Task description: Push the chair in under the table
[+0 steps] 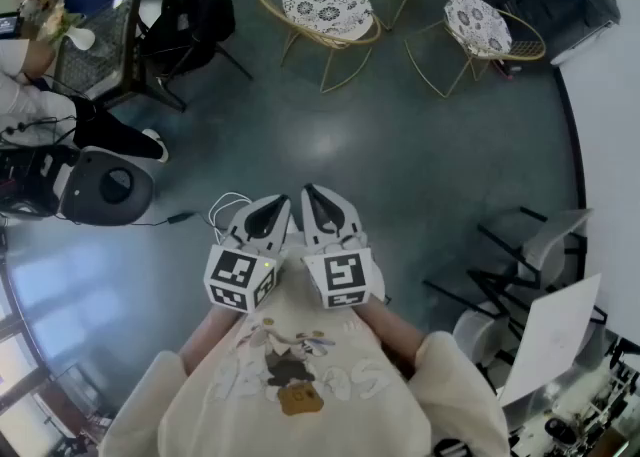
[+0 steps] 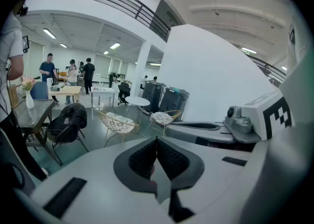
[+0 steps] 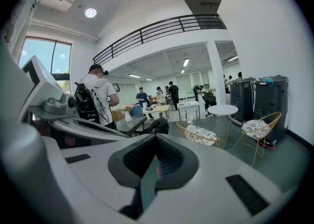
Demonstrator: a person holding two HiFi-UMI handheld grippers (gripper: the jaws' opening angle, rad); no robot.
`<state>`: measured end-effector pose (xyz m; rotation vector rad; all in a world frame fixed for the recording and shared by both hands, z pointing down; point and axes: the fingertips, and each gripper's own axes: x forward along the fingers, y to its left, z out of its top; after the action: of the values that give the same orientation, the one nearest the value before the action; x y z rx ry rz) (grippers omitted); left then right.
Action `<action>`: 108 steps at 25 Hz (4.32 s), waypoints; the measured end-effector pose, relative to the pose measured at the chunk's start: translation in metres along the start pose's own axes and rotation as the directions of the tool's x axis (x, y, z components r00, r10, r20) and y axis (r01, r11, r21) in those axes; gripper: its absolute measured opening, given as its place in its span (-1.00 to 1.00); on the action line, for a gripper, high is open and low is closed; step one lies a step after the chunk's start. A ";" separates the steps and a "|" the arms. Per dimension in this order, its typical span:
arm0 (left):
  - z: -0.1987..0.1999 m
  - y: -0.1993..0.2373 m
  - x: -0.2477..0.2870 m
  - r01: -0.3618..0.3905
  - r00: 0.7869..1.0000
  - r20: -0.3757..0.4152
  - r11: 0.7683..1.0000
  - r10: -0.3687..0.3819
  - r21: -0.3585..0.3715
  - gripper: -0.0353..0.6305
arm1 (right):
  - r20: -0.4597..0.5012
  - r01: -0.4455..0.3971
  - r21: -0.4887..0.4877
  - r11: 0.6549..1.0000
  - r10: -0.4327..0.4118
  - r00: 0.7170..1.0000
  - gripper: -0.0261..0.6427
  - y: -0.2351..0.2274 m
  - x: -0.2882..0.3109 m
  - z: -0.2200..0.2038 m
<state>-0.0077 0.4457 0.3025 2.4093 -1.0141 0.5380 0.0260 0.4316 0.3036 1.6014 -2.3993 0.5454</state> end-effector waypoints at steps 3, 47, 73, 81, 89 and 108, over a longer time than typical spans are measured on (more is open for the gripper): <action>0.001 0.007 -0.003 -0.005 1.000 0.012 1.000 0.005 -0.004 -0.87 | 0.001 -0.011 -0.023 1.000 0.011 1.000 -0.90 0.008 0.005 0.002; 0.133 0.219 0.153 -0.047 0.999 -0.011 0.997 0.047 -0.056 -0.87 | -0.026 -0.007 0.077 0.997 0.009 1.000 -0.89 -0.095 0.266 0.095; 0.224 0.335 0.355 -0.098 0.989 -0.136 0.956 0.062 -0.278 -0.86 | -0.212 -0.117 0.020 0.993 0.118 0.970 -0.89 -0.252 0.438 0.122; 0.205 0.358 0.376 -0.151 0.981 -0.165 0.929 0.100 -0.337 -0.86 | -0.262 -0.177 -0.027 0.984 0.164 0.951 -0.89 -0.252 0.450 0.094; 0.176 0.378 0.394 -0.179 0.977 -0.182 0.886 0.110 -0.428 -0.86 | -0.337 -0.227 -0.073 0.971 0.190 0.922 -0.85 -0.249 0.468 0.058; 0.101 0.435 0.466 -0.228 0.959 -0.278 0.748 0.062 -0.623 -0.66 | -0.488 -0.320 -0.199 0.926 0.190 0.852 -0.58 -0.237 0.529 -0.017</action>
<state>-0.0097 -0.1386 0.5776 1.6101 -1.0671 0.4213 0.0371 -0.0894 0.5580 0.9108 -2.2069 0.5363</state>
